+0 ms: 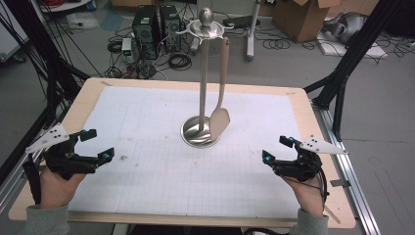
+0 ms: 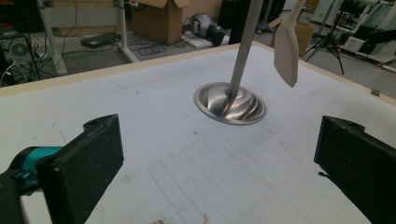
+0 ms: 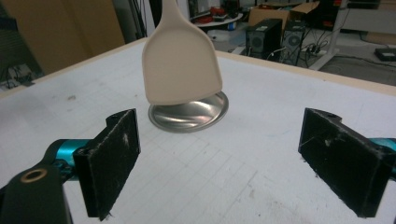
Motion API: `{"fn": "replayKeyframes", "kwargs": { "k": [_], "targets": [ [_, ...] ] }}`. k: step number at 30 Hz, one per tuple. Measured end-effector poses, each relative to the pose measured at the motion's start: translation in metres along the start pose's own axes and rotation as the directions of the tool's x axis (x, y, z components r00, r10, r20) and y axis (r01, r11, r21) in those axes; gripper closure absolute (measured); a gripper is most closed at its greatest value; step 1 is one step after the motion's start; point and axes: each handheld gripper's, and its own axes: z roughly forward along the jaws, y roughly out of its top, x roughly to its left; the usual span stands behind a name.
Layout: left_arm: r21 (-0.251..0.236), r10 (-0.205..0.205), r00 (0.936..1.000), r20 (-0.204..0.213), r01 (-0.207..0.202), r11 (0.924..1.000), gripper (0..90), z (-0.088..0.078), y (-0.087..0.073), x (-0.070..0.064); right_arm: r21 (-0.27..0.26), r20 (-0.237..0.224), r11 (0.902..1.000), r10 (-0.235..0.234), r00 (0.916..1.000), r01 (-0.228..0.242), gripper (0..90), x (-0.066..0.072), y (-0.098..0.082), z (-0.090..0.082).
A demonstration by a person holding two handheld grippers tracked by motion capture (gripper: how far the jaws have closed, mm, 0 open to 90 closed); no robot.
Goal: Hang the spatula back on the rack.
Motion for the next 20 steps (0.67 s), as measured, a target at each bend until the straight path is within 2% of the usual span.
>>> {"fn": "replayKeyframes", "kwargs": {
  "k": [10, 15, 20],
  "targets": [
    [0.001, 0.000, 1.0000, 0.003, 0.000, 1.0000, 1.7, 0.0002, 0.0002, -0.0001, -0.006, -0.001, 0.9999, -0.009, 1.0000, 0.009, 11.8, -0.0027, -0.0040, -0.0051],
    [0.001, 0.004, 1.0000, 0.005, -0.004, 1.0000, 1.7, 0.0002, 0.0012, -0.0012, 0.015, -0.015, 0.9997, -0.018, 0.9997, 0.018, 11.8, -0.0014, -0.0050, -0.0023],
    [0.001, 0.002, 1.0000, -0.005, -0.002, 1.0000, 1.7, 0.0006, 0.0003, 0.0001, 0.007, -0.028, 0.9997, -0.025, 0.9993, 0.025, 11.7, -0.0011, -0.0037, 0.0008]
  ]
}}
